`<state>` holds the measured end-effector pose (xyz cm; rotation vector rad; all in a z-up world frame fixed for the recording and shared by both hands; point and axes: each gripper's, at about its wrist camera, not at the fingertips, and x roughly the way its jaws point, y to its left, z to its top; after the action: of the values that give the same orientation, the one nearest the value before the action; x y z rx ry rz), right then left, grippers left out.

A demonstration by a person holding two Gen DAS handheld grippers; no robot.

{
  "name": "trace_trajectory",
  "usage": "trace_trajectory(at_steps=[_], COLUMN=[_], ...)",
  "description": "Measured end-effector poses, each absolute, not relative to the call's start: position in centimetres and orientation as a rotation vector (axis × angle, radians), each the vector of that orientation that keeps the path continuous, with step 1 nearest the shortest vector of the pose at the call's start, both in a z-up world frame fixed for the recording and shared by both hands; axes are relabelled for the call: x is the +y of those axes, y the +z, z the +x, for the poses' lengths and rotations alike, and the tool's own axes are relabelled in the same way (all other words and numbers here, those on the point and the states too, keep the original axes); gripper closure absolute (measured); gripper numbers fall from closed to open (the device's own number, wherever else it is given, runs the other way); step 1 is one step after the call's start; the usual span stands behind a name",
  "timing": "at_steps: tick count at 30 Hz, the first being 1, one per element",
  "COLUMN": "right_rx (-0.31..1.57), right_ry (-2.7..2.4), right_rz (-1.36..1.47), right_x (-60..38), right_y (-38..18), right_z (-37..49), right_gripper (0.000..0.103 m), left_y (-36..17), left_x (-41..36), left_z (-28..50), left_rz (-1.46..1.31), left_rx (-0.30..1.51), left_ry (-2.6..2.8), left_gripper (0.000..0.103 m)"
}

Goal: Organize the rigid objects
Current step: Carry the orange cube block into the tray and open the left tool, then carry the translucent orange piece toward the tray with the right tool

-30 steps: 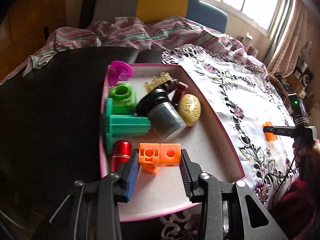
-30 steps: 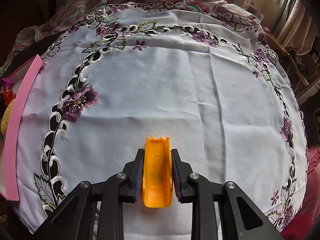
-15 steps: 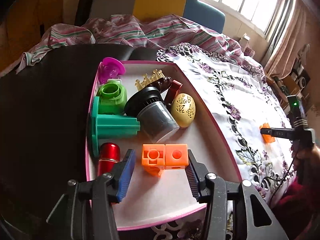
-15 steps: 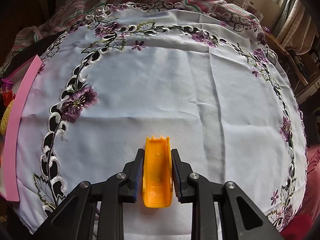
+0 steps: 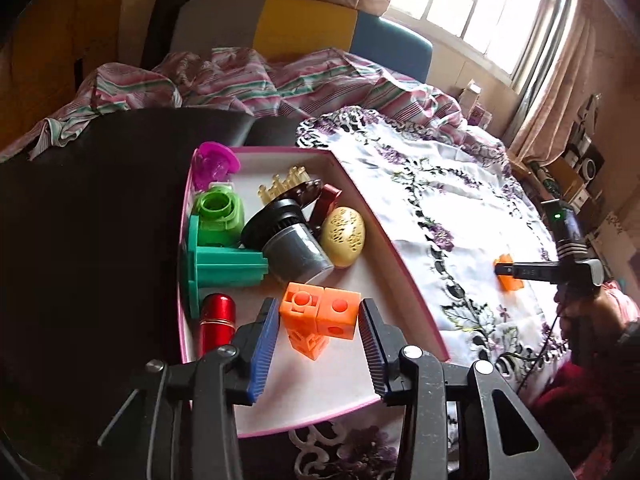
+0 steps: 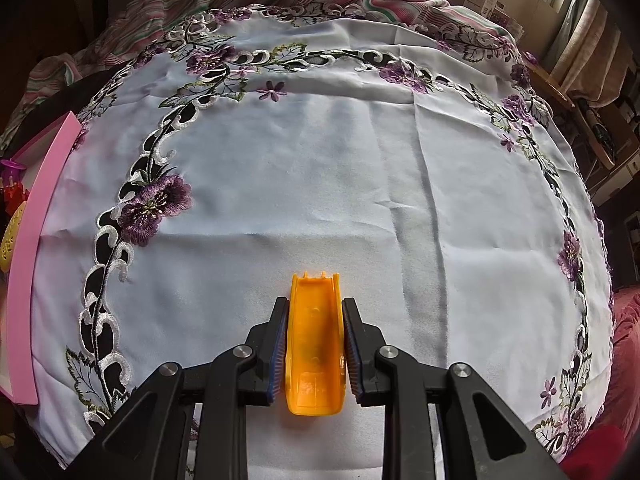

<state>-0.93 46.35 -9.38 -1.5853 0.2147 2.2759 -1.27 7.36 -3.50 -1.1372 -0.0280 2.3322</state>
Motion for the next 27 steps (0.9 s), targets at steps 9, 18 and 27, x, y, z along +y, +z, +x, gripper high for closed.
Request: trace_trajectory(at_steps=[9,18,27], right_rx=[0.213,0.214,0.210], right_ry=[2.272,2.266,2.271], right_rz=[-1.581,-1.575,-1.578], right_x=[46.4,46.5,46.6], right_y=[-9.4,-9.5,-9.1], right_z=[-0.8,-1.0,-1.2], right_gripper=[0.078,0.078,0.078], left_y=[-5.1,-4.2,-4.3], left_x=[8.2,6.9,7.0], left_z=[-4.4,-4.4,-4.5], left_rz=[-1.258,-1.137,-1.181], left_rx=[-0.009,-0.023,0.051], left_ry=[2.388,2.511,2.571], left_gripper=[0.042,0.030,0.030])
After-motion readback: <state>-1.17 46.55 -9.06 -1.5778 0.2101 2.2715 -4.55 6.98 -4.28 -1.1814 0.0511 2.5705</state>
